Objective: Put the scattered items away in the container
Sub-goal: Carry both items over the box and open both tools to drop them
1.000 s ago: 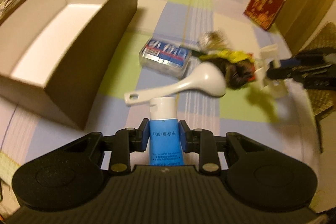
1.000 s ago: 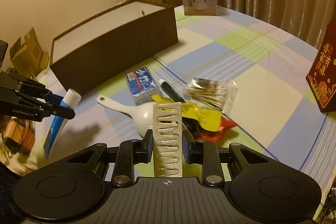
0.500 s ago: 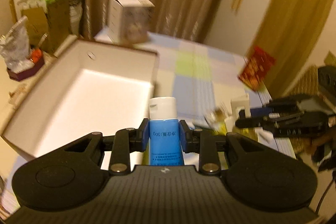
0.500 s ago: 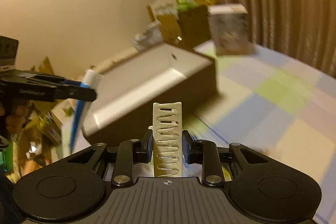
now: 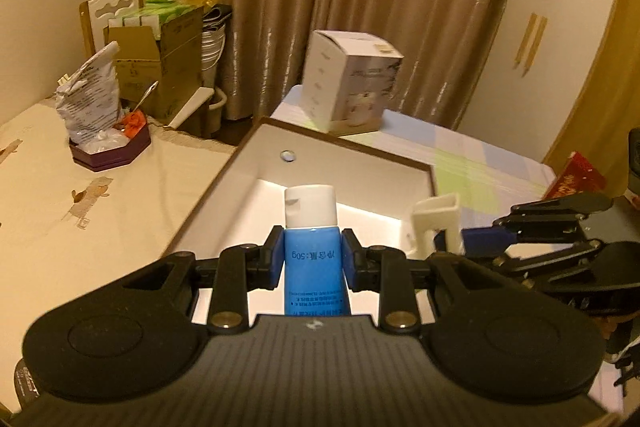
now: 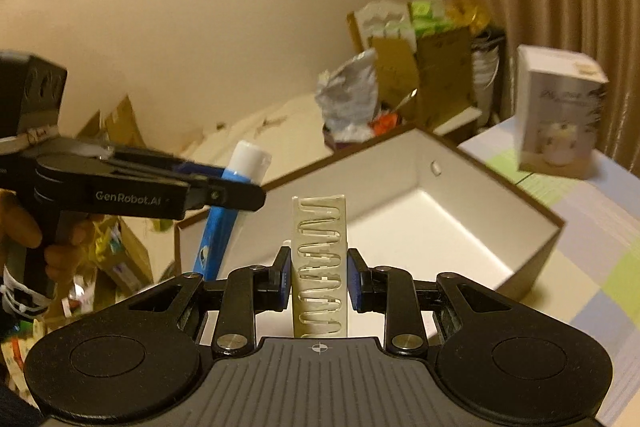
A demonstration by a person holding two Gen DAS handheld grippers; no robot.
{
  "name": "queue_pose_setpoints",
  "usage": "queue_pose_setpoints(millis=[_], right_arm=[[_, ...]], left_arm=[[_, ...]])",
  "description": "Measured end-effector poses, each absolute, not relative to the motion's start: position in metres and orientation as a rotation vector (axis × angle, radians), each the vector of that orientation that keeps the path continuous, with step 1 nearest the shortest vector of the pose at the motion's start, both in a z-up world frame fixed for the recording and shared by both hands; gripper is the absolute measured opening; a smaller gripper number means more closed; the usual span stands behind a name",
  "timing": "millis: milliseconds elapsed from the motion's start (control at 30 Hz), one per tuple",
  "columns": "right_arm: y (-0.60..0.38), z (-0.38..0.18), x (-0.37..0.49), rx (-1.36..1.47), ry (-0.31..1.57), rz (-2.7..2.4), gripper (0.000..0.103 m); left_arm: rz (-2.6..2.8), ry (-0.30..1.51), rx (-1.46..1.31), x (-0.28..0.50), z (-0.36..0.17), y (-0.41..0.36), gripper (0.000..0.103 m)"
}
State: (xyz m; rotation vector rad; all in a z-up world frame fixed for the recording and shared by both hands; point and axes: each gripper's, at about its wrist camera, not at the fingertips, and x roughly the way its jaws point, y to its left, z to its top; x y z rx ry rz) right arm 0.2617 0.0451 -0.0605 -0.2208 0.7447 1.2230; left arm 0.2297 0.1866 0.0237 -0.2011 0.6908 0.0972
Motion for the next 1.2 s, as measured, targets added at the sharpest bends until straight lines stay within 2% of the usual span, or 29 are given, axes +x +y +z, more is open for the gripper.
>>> queue_pose_setpoints(millis=[533, 1033, 1067, 1100, 1133, 1167, 1200], right_arm=[[0.112, -0.143, 0.261, -0.719, 0.925, 1.222, 0.030], [0.141, -0.178, 0.290, -0.850, 1.042, 1.223, 0.032], [0.141, -0.178, 0.290, -0.856, 1.033, 1.220, 0.063], [0.140, -0.176, 0.290, -0.862, 1.010, 1.215, 0.083], [0.140, -0.174, 0.289, -0.868, 0.968, 1.218, 0.099], [0.139, -0.172, 0.289, -0.873, 0.949, 1.228, 0.099], [0.139, -0.170, 0.290, -0.870, 0.950, 1.236, 0.099]], left_arm=[[0.095, 0.949, -0.162, 0.259, -0.058, 0.211, 0.025], [-0.004, 1.100, -0.057, 0.282, -0.083, 0.214, 0.026], [-0.014, 1.113, -0.041, 0.284, -0.083, 0.214, 0.026], [-0.027, 1.125, -0.017, 0.286, -0.084, 0.212, 0.026], [-0.032, 1.129, -0.001, 0.287, -0.084, 0.211, 0.031], [-0.033, 1.133, 0.011, 0.287, -0.084, 0.210, 0.046], [-0.037, 1.138, 0.019, 0.287, -0.084, 0.209, 0.053]])
